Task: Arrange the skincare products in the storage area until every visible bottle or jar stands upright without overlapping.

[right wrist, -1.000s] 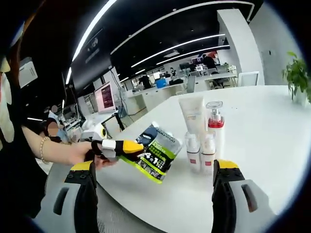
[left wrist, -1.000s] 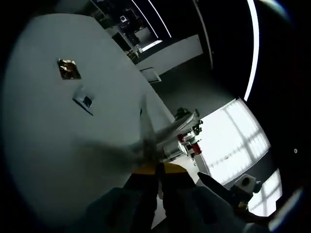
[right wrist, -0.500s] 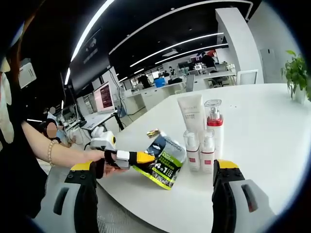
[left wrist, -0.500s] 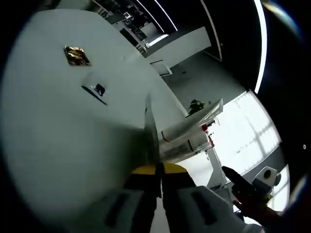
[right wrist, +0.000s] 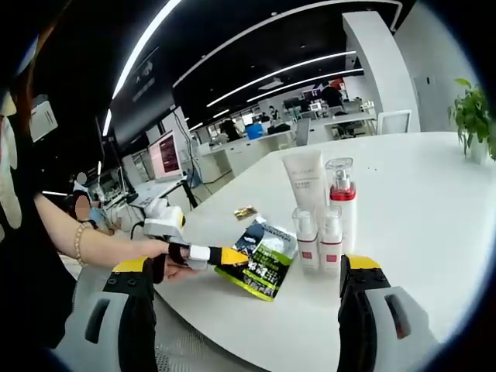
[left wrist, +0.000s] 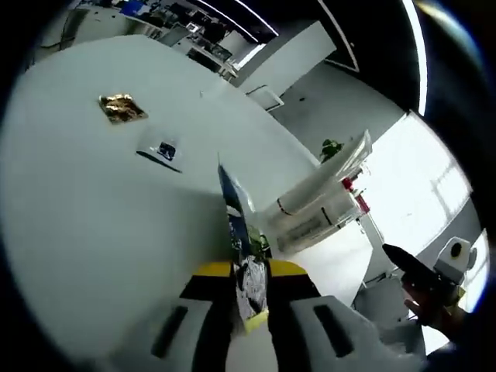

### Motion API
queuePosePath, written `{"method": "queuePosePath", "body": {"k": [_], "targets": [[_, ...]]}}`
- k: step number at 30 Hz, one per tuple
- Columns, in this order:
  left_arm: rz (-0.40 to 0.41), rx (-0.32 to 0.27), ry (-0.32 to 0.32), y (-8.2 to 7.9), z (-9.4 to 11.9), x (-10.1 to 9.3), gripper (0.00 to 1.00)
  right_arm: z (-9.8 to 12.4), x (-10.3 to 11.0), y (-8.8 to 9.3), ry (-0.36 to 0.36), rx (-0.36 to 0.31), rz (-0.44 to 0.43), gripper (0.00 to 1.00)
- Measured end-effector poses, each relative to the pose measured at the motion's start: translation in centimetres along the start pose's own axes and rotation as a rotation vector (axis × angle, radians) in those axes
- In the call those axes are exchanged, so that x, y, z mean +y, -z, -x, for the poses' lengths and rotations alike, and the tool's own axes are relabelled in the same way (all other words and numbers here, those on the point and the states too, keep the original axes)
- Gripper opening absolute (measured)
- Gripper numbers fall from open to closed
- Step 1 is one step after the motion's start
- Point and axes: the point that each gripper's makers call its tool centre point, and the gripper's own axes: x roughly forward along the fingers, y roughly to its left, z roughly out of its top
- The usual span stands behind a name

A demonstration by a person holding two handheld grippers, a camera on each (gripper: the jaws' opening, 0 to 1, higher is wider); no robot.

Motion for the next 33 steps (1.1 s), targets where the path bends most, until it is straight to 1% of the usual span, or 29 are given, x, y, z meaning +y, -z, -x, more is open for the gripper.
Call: {"method": "queuePosePath", "body": {"k": [4, 6, 9, 11, 13, 16, 20, 25, 30, 33], "targets": [[-0.076, 0.024, -0.032, 0.4, 0.1, 0.2, 0.18, 0.0, 0.0, -0.1, 0.001, -0.001, -0.001, 1.0], [-0.089, 0.028, -0.037, 0.4, 0.1, 0.1, 0.2, 0.0, 0.0, 0.0, 0.0, 0.001, -0.002, 1.0], [-0.137, 0.049, -0.052, 0.8, 0.0, 0.4, 0.21, 0.0, 0.0, 0.0, 0.002, 0.002, 0.0, 1.0], [-0.169, 0.062, -0.061, 1.0, -0.1, 0.6, 0.24, 0.0, 0.1, -0.1, 0.0, 0.002, -0.004, 1.0], [-0.19, 0.069, -0.068, 1.1, -0.1, 0.6, 0.27, 0.0, 0.0, 0.0, 0.001, 0.003, -0.003, 1.0], [-0.256, 0.09, -0.091, 0.9, -0.1, 1.1, 0.3, 0.0, 0.0, 0.0, 0.001, 0.002, -0.006, 1.0], [-0.313, 0.121, -0.113, 1.2, -0.2, 1.4, 0.33, 0.0, -0.1, 0.0, 0.003, 0.003, -0.009, 1.0], [-0.359, 0.143, -0.133, 1.5, -0.2, 1.3, 0.36, 0.0, -0.2, 0.0, 0.006, 0.004, -0.007, 1.0], [-0.378, 0.144, -0.147, 1.2, -0.1, 1.7, 0.35, 0.0, -0.1, 0.0, 0.004, 0.006, -0.006, 1.0], [-0.406, 0.143, -0.151, 1.0, -0.1, 2.0, 0.36, 0.0, -0.1, 0.0, 0.004, 0.007, -0.005, 1.0]]}}
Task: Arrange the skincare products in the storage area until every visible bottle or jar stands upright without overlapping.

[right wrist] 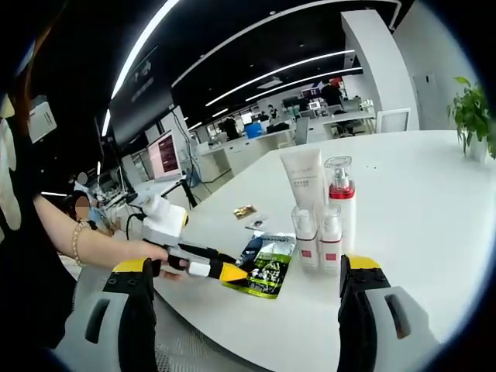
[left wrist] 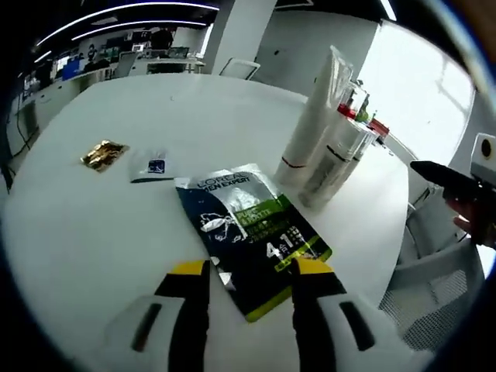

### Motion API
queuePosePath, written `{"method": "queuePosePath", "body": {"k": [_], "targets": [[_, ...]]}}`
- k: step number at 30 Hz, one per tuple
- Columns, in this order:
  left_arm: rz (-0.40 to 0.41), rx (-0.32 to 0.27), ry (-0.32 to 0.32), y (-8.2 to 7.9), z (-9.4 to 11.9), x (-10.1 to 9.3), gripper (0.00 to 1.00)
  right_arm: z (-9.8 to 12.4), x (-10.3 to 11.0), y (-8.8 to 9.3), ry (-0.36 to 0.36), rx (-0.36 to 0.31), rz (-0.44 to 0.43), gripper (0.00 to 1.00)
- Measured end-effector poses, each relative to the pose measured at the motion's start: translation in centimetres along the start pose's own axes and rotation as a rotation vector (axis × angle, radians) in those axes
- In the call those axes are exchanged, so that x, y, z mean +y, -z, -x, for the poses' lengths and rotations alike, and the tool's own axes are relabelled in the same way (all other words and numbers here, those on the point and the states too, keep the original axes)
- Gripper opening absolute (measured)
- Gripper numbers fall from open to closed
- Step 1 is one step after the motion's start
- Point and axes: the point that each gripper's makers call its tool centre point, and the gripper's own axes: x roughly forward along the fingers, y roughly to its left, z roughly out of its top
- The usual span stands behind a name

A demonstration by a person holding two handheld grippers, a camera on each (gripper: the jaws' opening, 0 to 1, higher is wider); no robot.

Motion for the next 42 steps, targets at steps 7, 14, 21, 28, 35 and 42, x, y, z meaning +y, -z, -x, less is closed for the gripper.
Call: {"method": "queuePosePath", "body": {"k": [7, 14, 21, 28, 35, 42], "targets": [[-0.051, -0.002, 0.003, -0.1, 0.1, -0.1, 0.41, 0.0, 0.0, 0.0, 0.001, -0.001, -0.002, 1.0], [-0.072, 0.003, 0.007, -0.2, 0.5, 0.0, 0.47, -0.1, 0.1, 0.1, 0.003, 0.004, 0.006, 1.0], [-0.06, -0.009, 0.015, -0.4, 2.2, -0.3, 0.63, -0.1, 0.3, 0.1, -0.008, 0.007, 0.019, 1.0], [-0.064, -0.019, -0.002, -0.2, 4.6, 0.1, 0.79, -0.2, 0.4, 0.2, -0.022, 0.013, 0.021, 1.0], [-0.035, -0.039, -0.023, 0.2, 7.2, 1.5, 0.88, -0.5, 0.5, 0.2, -0.035, 0.013, 0.034, 1.0], [-0.034, -0.059, -0.065, 0.4, 9.8, 2.7, 0.94, -0.7, 0.6, 0.6, -0.045, 0.031, 0.027, 1.0]]}}
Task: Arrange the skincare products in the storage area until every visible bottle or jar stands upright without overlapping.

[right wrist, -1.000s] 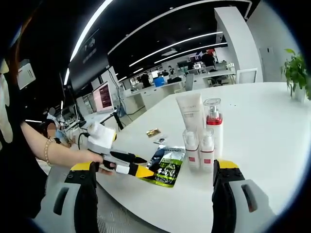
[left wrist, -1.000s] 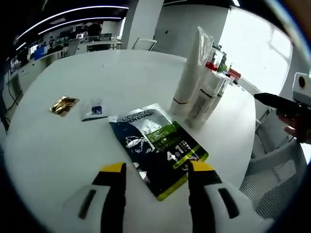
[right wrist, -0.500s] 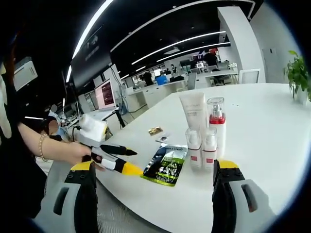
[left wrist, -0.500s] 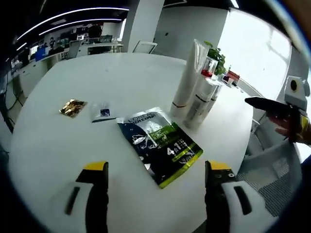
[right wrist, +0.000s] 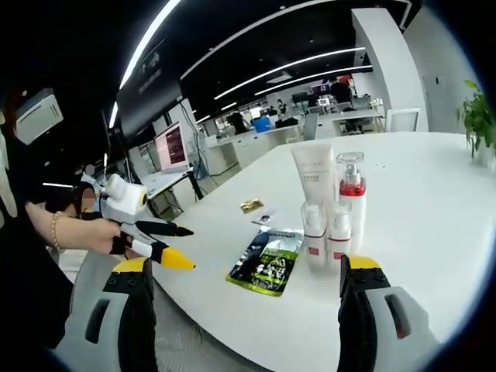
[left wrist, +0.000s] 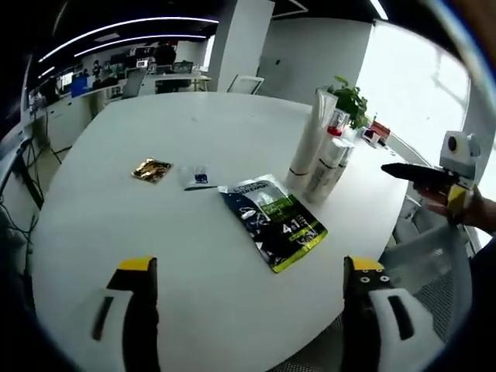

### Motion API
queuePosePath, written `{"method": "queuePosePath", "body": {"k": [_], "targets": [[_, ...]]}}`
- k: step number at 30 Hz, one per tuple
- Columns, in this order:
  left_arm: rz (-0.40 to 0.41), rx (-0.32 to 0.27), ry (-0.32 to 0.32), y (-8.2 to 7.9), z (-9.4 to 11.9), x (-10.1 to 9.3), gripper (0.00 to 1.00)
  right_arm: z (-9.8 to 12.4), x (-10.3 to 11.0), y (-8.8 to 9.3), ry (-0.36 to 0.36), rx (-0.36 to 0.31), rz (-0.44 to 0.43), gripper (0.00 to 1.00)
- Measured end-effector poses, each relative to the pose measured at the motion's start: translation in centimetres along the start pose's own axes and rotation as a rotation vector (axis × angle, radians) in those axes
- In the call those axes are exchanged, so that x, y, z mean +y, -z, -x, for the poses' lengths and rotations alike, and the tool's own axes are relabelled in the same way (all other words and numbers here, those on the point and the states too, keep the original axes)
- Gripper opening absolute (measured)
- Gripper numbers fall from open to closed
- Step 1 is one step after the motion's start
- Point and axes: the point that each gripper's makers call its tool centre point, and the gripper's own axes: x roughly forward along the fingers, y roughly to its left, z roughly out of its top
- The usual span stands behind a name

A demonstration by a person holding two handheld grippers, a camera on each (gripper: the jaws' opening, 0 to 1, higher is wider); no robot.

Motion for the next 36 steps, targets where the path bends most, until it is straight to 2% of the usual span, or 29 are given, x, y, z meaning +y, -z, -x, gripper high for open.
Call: {"method": "queuePosePath", "body": {"k": [2, 6, 11, 17, 18, 22, 26, 36], "targets": [[-0.005, -0.006, -0.012, 0.0, 0.7, 0.2, 0.96, 0.0, -0.2, 0.2, -0.001, 0.009, -0.005, 1.0], [0.04, -0.041, -0.035, -0.6, 2.8, 0.7, 0.99, -0.1, 0.2, 0.1, -0.005, 0.011, 0.002, 1.0], [0.035, -0.053, -0.047, -0.7, 4.0, 0.7, 0.98, -0.1, 0.5, 0.2, -0.017, 0.02, 0.009, 1.0], [0.063, -0.076, -0.069, -0.6, 5.2, 1.9, 0.99, -0.2, 0.7, 0.3, -0.024, 0.023, 0.011, 1.0], [0.066, -0.084, -0.079, -0.5, 5.5, 1.5, 0.99, -0.2, 0.7, 0.2, -0.025, 0.021, 0.01, 1.0], [0.051, -0.077, -0.097, 0.0, 6.1, 1.9, 0.99, -0.2, 0.7, 0.2, -0.024, 0.018, 0.008, 1.0], [0.038, -0.094, -0.109, -0.8, 6.6, 1.8, 0.99, -0.2, 0.5, 0.0, -0.02, 0.01, 0.012, 1.0], [0.039, -0.07, -0.118, -0.3, 6.4, 2.0, 0.99, -0.3, 0.7, 0.2, -0.027, 0.016, 0.013, 1.0]]}}
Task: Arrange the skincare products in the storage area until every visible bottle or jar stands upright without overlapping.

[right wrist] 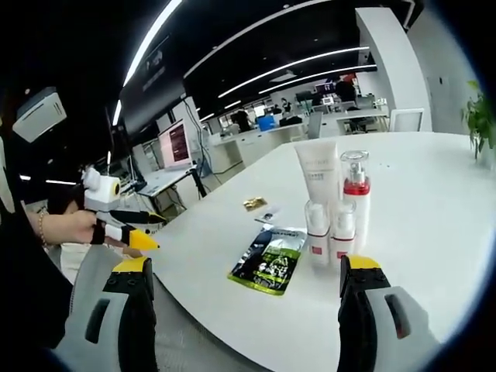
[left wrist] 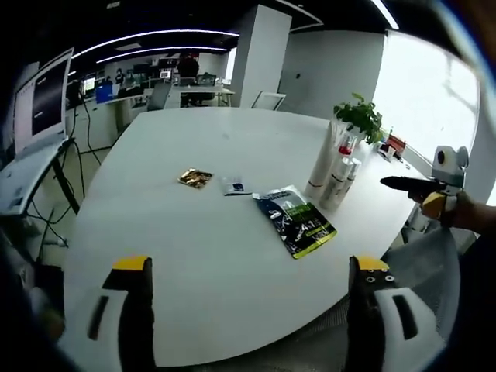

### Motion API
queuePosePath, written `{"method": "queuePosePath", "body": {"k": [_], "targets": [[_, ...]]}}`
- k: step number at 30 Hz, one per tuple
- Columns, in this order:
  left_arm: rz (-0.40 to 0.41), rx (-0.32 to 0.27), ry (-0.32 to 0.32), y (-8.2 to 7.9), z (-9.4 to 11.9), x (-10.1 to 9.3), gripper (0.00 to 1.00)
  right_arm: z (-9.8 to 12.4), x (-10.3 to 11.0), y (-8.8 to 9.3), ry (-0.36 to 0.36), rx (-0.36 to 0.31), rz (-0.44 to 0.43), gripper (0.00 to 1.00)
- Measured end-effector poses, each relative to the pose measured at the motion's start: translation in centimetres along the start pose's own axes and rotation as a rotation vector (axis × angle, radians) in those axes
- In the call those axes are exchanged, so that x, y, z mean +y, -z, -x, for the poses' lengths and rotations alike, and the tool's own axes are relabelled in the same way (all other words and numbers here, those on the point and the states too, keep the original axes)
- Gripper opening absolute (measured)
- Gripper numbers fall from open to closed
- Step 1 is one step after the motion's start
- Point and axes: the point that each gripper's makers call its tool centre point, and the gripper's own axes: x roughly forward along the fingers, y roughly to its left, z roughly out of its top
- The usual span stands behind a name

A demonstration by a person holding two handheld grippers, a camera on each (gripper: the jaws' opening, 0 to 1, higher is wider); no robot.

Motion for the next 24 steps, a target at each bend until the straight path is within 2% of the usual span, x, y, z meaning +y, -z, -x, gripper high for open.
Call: {"method": "queuePosePath", "body": {"k": [8, 17, 24], "targets": [[0.021, 0.009, -0.004, 0.0, -0.9, 0.5, 0.99, 0.1, 0.2, 0.1, 0.0, 0.008, -0.001, 1.0], [0.004, 0.012, 0.011, -2.1, -3.7, -0.1, 0.98, 0.1, 0.2, 0.3, 0.005, 0.02, -0.01, 1.0], [-0.022, 0.036, 0.036, -3.0, -6.3, -0.7, 0.98, 0.1, -0.6, 0.5, 0.022, 0.018, -0.015, 1.0]]}}
